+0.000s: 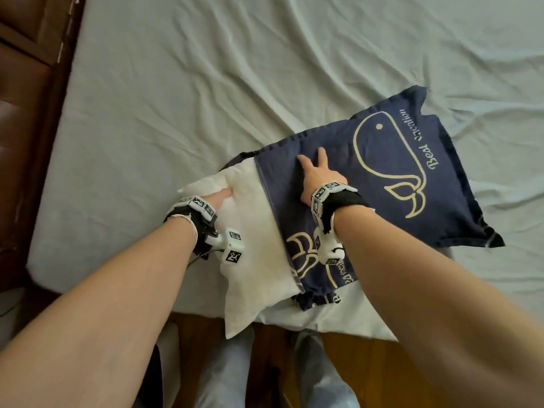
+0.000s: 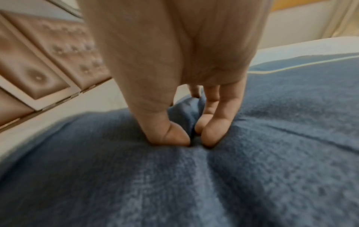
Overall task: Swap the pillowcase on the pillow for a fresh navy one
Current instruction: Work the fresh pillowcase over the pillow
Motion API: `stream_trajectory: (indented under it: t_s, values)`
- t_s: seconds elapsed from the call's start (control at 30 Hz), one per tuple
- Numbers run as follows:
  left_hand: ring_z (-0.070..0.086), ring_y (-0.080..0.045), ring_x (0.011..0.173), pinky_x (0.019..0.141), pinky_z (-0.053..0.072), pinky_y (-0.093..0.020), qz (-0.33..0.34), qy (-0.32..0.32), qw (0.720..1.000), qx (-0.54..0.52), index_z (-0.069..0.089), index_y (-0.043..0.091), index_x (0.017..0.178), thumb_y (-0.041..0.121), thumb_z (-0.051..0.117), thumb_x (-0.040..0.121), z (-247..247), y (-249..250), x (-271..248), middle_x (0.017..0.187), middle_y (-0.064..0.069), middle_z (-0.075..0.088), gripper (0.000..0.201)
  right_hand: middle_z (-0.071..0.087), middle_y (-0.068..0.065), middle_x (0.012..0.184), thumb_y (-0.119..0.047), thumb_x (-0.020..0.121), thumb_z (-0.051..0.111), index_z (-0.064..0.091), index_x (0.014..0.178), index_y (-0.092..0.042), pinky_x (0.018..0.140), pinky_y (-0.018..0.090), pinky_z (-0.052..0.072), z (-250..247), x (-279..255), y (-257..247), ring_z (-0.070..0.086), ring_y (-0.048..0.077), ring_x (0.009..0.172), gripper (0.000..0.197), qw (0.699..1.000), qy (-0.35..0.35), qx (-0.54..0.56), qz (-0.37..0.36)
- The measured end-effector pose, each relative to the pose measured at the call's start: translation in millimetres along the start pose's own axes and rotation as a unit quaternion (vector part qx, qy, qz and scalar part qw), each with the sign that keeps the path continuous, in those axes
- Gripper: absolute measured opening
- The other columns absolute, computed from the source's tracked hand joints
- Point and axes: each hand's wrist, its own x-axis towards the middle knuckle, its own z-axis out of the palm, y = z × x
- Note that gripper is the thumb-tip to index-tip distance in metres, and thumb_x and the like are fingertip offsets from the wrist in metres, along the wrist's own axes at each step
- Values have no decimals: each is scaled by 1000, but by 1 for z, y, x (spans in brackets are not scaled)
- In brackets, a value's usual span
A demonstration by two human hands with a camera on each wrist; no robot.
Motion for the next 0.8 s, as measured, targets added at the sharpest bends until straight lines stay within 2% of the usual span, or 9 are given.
stream_trajectory:
  t_s: [0.03, 0.07, 0.13, 0.2, 0.33, 0.47, 0.6, 0.7, 0.8]
  values:
    - [69, -38, 90, 90, 51, -45, -18, 0, 1000, 3, 64, 11, 113, 91, 64, 28, 4, -7, 12, 98, -18, 71, 116, 2, 6, 162, -14, 85, 63, 30, 145, -35, 74, 42, 42, 6, 2, 0, 57, 41, 112, 72, 1000, -3, -15, -3]
    - [70, -36, 80, 86, 52, -46, -20, 3, 1000, -2, 67, 10, 102, 87, 66, 25, 8, -13, 23, 85, -17, 72, 109, 14, 8, 158, -13, 87, 61, 40, 139, -30, 72, 41, 41, 9, 3, 0, 58, 41, 109, 58, 1000, 8, -22, 0]
    - [71, -36, 72, 82, 55, -51, -17, 11, 1000, -13, 69, 10, 93, 73, 69, 31, 12, -21, 31, 75, -15, 72, 88, 35, 9, 139, -17, 90, 60, 53, 124, -20, 69, 40, 40, 12, 4, -2, 60, 40, 102, 35, 998, 49, -27, 8]
    - [72, -35, 73, 80, 56, -55, 15, 24, 999, -42, 67, 11, 100, 58, 69, 38, 13, -22, 24, 80, -15, 73, 78, 41, 10, 126, -18, 92, 58, 56, 115, -15, 67, 39, 39, 12, 2, -4, 61, 39, 97, 24, 997, 80, -13, 6]
    - [68, -34, 85, 84, 56, -50, 64, 32, 992, -102, 51, 9, 126, 45, 70, 51, 17, -21, 18, 104, -18, 67, 85, 51, 11, 114, -14, 92, 51, 55, 110, -11, 68, 36, 38, 11, -7, -3, 60, 38, 95, 19, 991, 125, 37, -27]
    - [67, -35, 92, 84, 56, -51, 114, 19, 978, -176, 50, 5, 125, 25, 71, 75, 15, -17, -15, 107, -20, 65, 57, 54, 10, 107, -12, 86, 52, 57, 103, -11, 71, 31, 34, -6, -22, -3, 55, 33, 92, 18, 969, 194, 150, -31]
    - [68, -32, 87, 79, 58, -49, 192, 80, 955, -213, 61, 9, 109, 34, 75, 67, -7, -7, -44, 99, -13, 69, 50, 55, 10, 102, -12, 84, 54, 56, 97, -7, 70, 30, 36, -40, -50, -13, 50, 29, 83, 14, 934, 275, 222, -58]
    - [65, -27, 84, 81, 57, -41, 267, 121, 924, -245, 60, 8, 114, 24, 72, 79, -39, 12, -91, 98, -8, 67, 41, 53, 9, 98, -8, 81, 55, 53, 91, -6, 66, 29, 34, -78, -80, -21, 46, 25, 75, 10, 897, 346, 260, -95]
    - [61, -21, 94, 86, 48, -26, 350, 148, 887, -264, 57, 7, 122, 15, 67, 88, -67, 30, -139, 108, -6, 65, 37, 51, 8, 96, -7, 78, 57, 53, 88, -6, 64, 31, 38, -118, -108, -21, 45, 24, 73, 10, 856, 414, 287, -113]
